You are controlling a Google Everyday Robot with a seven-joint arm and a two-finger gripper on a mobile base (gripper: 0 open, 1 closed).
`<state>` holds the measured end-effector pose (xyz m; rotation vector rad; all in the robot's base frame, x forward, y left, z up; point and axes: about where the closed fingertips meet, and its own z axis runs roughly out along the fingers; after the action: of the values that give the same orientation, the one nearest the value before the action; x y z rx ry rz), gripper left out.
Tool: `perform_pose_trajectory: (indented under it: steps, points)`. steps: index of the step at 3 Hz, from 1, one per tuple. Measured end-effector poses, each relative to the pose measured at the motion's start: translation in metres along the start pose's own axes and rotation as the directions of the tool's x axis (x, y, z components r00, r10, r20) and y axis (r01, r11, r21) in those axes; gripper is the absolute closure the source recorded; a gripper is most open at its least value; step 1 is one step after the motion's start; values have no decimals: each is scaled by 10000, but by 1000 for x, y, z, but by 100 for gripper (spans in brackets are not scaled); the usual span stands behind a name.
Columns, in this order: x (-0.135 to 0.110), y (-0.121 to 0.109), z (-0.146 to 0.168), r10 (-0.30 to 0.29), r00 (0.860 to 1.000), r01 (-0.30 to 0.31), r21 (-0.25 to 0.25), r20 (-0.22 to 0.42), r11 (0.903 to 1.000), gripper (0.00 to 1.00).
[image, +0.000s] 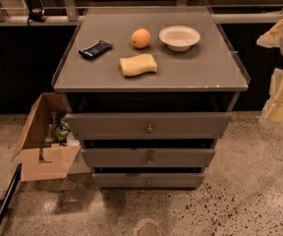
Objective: Open bottom drawer
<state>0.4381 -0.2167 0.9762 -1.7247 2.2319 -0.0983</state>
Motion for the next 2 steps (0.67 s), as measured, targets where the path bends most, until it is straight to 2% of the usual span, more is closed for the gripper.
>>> perform_pose_trajectory:
  steps: [1,2]
  points:
    - [0,0,0,0,10000,0,1,1,10000,0]
    - [3,5,6,265,9975,-276,156,654,9995,0]
